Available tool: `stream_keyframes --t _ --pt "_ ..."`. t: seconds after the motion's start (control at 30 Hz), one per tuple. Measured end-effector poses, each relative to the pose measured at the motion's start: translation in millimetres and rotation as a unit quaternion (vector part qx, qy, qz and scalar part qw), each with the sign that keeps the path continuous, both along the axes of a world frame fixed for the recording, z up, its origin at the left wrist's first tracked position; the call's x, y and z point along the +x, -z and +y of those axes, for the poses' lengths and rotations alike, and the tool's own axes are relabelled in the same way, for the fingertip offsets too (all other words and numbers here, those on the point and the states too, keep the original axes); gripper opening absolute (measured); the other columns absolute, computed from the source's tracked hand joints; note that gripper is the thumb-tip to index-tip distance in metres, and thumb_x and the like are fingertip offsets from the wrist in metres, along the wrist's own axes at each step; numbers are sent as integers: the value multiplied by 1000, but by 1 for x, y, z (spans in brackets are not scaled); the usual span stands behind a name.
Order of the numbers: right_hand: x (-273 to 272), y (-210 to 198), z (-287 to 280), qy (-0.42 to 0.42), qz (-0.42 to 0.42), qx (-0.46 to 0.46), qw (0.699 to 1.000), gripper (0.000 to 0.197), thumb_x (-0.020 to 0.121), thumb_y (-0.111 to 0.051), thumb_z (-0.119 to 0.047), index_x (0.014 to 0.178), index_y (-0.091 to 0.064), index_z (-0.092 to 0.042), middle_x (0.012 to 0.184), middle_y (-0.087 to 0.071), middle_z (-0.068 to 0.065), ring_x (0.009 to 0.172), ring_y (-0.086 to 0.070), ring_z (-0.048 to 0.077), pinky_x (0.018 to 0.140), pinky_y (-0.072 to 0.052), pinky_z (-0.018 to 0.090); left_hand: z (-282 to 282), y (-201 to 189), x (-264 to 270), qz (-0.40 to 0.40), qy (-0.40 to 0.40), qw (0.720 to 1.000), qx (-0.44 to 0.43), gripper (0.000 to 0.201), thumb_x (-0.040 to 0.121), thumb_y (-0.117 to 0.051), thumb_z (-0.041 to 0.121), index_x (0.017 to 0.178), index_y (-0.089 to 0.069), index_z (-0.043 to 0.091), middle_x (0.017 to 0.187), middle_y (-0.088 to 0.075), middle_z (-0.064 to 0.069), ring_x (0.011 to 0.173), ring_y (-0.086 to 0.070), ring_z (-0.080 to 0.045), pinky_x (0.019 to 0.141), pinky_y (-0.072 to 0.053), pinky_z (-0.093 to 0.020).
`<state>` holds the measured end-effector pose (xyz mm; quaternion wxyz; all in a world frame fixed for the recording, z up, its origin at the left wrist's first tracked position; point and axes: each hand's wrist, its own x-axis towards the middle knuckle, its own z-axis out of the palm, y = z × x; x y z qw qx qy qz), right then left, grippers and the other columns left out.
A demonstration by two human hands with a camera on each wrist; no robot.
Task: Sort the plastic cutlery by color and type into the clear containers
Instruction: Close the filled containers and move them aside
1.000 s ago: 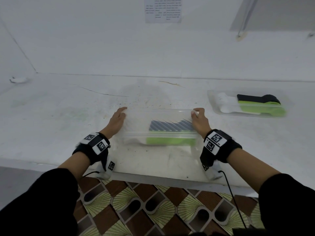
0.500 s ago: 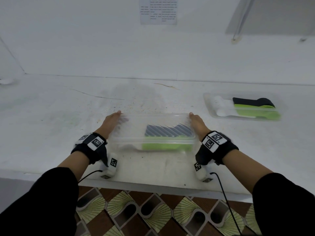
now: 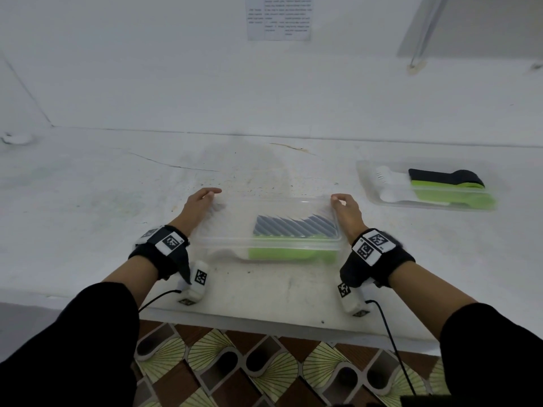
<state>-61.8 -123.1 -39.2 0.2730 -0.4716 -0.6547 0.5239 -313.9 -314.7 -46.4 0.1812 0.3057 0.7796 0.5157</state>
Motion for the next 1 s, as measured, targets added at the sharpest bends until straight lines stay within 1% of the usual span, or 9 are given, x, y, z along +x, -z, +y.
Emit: stream_keyframes --t 0.13,0.23,0.3,0.4,0.47,0.53,0.67,0.8,1.0 --pt "4 -4 -4 4 -23 44 999 29 95 -46 -24 116 -53 -5 123 -56 13 112 -51 27 86 -34 25 -6 -4 6 156 -21 986 -50 20 97 -45 16 102 -65 17 99 -61 -4 80 -54 -16 67 -37 -24" --pt "5 -10 -7 -7 -79 117 990 27 94 -48 -27 108 -53 -4 110 -61 17 99 -55 30 78 -37 28 -10 -16 21 320 -62 944 -57 12 90 -59 21 92 -70 18 97 -62 5 80 -60 -14 68 -39 -24" --pt "6 -15 -9 -24 -128 163 978 27 96 -46 -25 108 -52 -2 109 -61 19 102 -56 33 76 -36 29 -9 -22 34 388 -48 915 -98 18 91 -58 28 91 -71 14 97 -67 0 85 -63 -20 69 -42 -27" --pt "9 -22 -15 -81 -174 154 969 32 99 -39 -22 121 -44 1 120 -56 24 111 -52 36 79 -36 31 -7 -27 45 334 -26 929 -155 31 96 -48 30 109 -67 10 117 -65 -8 106 -59 -27 86 -43 -32" --pt "12 -21 -22 -123 -183 127 967 45 100 -35 -29 134 -32 0 133 -46 25 121 -45 37 91 -35 33 -8 -26 49 274 14 941 -196 41 99 -41 32 130 -53 9 138 -51 -10 127 -45 -26 104 -33 -34" --pt "14 -15 -28 -144 -199 134 960 60 99 -33 -41 144 -19 -4 143 -35 24 130 -37 36 102 -30 35 -8 -22 52 278 66 923 -260 50 100 -34 34 144 -32 8 151 -31 -10 141 -24 -25 114 -20 -36" --pt "13 -11 -30 -156 -227 178 945 60 99 -32 -43 148 -17 -14 149 -24 22 137 -25 35 110 -21 39 -8 -17 51 294 83 901 -308 57 100 -27 41 149 -16 15 157 -15 -7 145 -7 -25 118 -11 -39" --pt "11 -5 -25 -170 -234 226 930 59 100 -29 -41 148 -18 -9 155 -14 16 143 -13 31 114 -11 37 -8 -16 50 297 90 895 -320 58 99 -25 45 150 -12 21 158 -10 -5 146 -4 -24 118 -8 -40" --pt "13 -8 -25 -176 -208 159 949 60 98 -33 -43 149 -14 -16 149 -19 22 137 -25 34 111 -22 41 -13 -15 53 259 44 944 -198 45 100 -35 37 142 -39 22 151 -31 -5 142 -21 -20 113 -17 -33"
